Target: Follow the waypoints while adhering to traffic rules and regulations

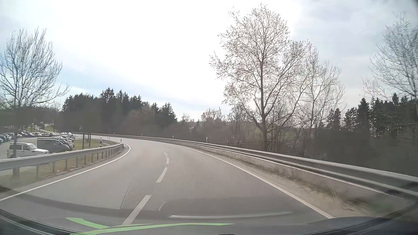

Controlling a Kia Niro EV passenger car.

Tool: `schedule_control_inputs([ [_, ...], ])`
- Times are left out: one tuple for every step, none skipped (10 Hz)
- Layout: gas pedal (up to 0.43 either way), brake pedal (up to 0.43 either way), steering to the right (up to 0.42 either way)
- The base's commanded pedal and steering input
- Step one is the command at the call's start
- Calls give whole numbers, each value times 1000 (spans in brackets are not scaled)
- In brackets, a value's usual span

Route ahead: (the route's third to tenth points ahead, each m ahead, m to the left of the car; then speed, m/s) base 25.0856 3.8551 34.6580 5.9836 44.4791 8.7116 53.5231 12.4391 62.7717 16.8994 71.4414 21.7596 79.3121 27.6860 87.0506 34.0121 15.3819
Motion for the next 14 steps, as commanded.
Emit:
schedule_control_inputs([
  [59,0,-37],
  [59,0,-37],
  [59,0,-37],
  [59,0,-37],
  [59,0,-38],
  [67,0,-40],
  [67,0,-40],
  [79,0,-40],
  [79,0,-41],
  [79,0,-44],
  [79,0,-45],
  [79,0,-45],
  [87,0,-45],
  [87,0,-44],
])
